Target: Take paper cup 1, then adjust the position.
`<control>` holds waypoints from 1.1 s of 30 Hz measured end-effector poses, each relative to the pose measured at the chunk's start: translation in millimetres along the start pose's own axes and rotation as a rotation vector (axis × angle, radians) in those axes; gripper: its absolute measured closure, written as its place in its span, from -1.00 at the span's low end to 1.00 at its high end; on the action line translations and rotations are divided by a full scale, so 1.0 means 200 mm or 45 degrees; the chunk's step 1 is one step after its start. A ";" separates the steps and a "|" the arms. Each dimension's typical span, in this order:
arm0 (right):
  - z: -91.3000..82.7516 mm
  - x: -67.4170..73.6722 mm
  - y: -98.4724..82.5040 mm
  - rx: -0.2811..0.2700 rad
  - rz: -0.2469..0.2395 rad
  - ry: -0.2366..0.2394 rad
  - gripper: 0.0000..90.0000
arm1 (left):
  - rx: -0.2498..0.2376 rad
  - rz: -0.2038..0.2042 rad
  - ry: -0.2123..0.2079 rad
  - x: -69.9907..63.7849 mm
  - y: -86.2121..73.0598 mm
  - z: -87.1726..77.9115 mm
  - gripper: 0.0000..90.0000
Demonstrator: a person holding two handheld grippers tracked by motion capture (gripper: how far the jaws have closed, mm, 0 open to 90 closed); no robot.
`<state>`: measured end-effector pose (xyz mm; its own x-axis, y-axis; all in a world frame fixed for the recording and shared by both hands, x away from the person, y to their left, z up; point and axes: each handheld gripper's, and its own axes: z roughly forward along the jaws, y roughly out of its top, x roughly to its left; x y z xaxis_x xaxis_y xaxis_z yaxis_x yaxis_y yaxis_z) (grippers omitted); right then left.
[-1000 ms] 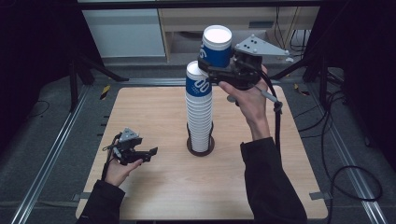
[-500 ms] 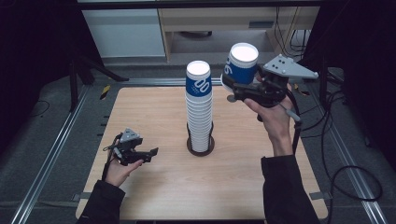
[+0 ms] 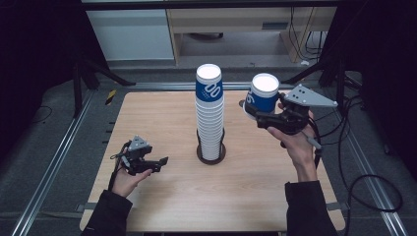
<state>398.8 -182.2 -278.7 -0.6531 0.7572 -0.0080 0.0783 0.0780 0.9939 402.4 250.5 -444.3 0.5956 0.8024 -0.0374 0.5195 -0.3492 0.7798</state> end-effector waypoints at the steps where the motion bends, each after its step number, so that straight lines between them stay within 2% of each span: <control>1: 0.00 0.00 -0.01 0.008 -0.004 0.000 -0.53 | -0.002 0.000 -0.002 0.00 0.00 0.00 -0.56; 6: -0.01 -0.01 -0.13 0.059 -0.020 0.006 -0.53 | 0.004 0.015 -0.022 -0.01 0.00 0.01 -0.55; 15: -0.04 -0.02 -0.25 0.112 -0.024 0.054 -0.53 | 0.000 0.018 -0.039 -0.02 0.01 -0.01 -0.54; 20: -0.03 0.00 -0.33 0.179 -0.057 0.127 -0.54 | -0.004 0.023 -0.057 -0.03 0.01 -0.01 -0.54; 21: -0.03 0.00 -0.33 0.179 -0.057 0.127 -0.54 | -0.004 0.026 -0.059 -0.03 0.02 -0.01 -0.54; 22: -0.03 0.01 -0.36 0.188 -0.058 0.165 -0.54 | -0.005 0.027 -0.062 -0.03 0.02 -0.01 -0.54; 23: -0.03 0.01 -0.36 0.188 -0.058 0.165 -0.54 | -0.003 0.031 -0.070 -0.03 0.02 -0.02 -0.54; 25: -0.03 0.01 -0.39 0.204 -0.064 0.210 -0.54 | -0.004 0.033 -0.083 -0.03 0.02 -0.02 -0.55; 27: -0.02 0.02 -0.41 0.220 -0.074 0.226 -0.54 | -0.006 0.038 -0.089 -0.04 0.03 -0.02 -0.54; 28: -0.01 0.03 -0.43 0.252 -0.092 0.253 -0.54 | -0.006 0.043 -0.094 -0.04 0.03 -0.03 -0.55; 29: -0.01 0.03 -0.43 0.252 -0.092 0.253 -0.54 | -0.008 0.048 -0.096 -0.05 0.03 -0.03 -0.55; 30: 0.00 0.04 -0.44 0.280 -0.122 0.281 -0.54 | -0.008 0.051 -0.100 -0.05 0.03 -0.03 -0.55; 33: 0.00 0.06 -0.45 0.299 -0.145 0.311 -0.54 | -0.004 0.060 -0.121 -0.07 0.04 -0.04 -0.55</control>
<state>384.2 -179.5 -369.2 -0.8262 0.5600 -0.0624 0.1470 0.3212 0.9355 394.3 240.8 -433.4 0.6749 0.7355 -0.0597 0.4878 -0.3840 0.7840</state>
